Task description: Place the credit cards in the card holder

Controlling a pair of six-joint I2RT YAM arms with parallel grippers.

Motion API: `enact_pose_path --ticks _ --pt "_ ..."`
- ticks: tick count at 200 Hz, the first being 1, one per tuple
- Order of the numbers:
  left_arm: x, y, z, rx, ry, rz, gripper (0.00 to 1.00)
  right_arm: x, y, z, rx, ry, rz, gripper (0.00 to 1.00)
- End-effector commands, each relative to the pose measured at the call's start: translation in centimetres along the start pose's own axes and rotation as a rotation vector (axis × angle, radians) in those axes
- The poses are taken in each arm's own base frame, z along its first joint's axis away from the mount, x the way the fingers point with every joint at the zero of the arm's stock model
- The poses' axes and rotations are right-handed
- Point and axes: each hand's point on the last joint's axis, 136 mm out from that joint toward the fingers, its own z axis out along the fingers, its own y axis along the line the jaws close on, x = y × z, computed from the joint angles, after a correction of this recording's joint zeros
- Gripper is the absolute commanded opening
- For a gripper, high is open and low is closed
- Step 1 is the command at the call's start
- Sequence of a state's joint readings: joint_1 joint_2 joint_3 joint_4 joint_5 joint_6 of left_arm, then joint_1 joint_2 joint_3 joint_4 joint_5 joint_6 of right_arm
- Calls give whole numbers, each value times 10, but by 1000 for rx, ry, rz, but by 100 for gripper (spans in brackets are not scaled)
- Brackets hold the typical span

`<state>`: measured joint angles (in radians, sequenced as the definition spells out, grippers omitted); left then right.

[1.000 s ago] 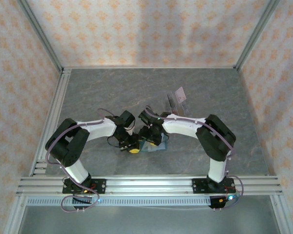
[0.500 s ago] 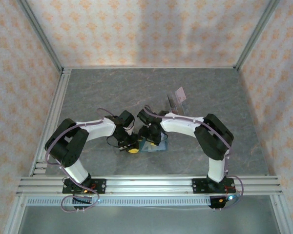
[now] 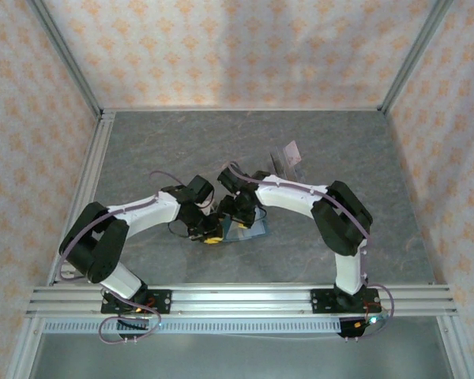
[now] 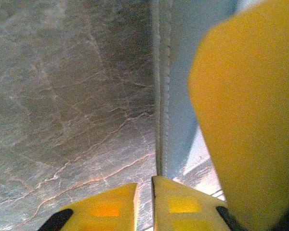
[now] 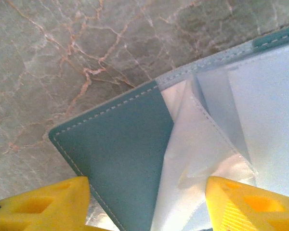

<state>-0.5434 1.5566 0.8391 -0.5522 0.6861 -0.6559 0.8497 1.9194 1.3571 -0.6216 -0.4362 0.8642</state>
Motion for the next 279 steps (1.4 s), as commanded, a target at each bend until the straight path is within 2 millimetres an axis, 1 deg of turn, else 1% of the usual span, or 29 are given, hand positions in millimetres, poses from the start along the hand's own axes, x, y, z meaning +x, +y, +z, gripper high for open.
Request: enact_pose_path --ticks 1,20,42,68,76,86,91,118,142,162,176,189,202,214,230,244,255,265,279 --pt "20 7 2 -24 41 44 20 -16 61 -20 -196 -45 -33 65" --pt "22 6 -3 -19 28 56 23 -18 63 -20 -192 -44 -36 65" --pt "25 7 -7 -20 20 62 23 -20 66 -20 -191 -42 -44 66" --pt "24 1 -15 0 -7 78 23 -20 68 -18 -184 -38 -52 66" --pt "24 -2 -17 10 -14 89 21 -21 68 -17 -182 -37 -53 66" --pt "24 -5 -19 22 -19 99 11 -22 68 -17 -180 -37 -56 66" --pt "23 -7 -21 31 -25 103 8 -23 68 -16 -176 -37 -56 66" --pt "23 -18 -25 75 -34 120 0 -24 69 -16 -166 -34 -68 66" --pt "25 -26 -29 94 -37 138 0 -28 75 -25 -170 -45 -85 66" --pt "25 -31 -34 107 -48 151 0 -32 77 -28 -167 -41 -94 66" --pt "25 -32 -35 108 -49 152 0 -35 77 -35 -144 -54 -114 66" --pt "25 -32 -34 109 -48 149 0 -40 76 -46 -129 -78 -130 67" --pt "25 -33 -32 111 -46 147 0 -46 72 -57 -118 -100 -126 67" --pt "24 -34 -32 114 -47 145 0 -50 62 -65 -105 -116 -112 66" --pt "23 -34 -32 112 -48 145 0 -48 46 -67 -85 -115 -95 62" --pt "22 -34 -31 109 -46 142 0 -38 38 -66 -89 -97 -83 57" --pt "21 -34 -30 109 -43 143 0 -28 31 -62 -94 -82 -70 56" --pt "20 -35 -29 109 -43 144 0 -18 26 -58 -106 -74 -59 59" --pt "18 -35 -29 107 -45 141 0 -7 19 -49 -111 -58 -39 65"
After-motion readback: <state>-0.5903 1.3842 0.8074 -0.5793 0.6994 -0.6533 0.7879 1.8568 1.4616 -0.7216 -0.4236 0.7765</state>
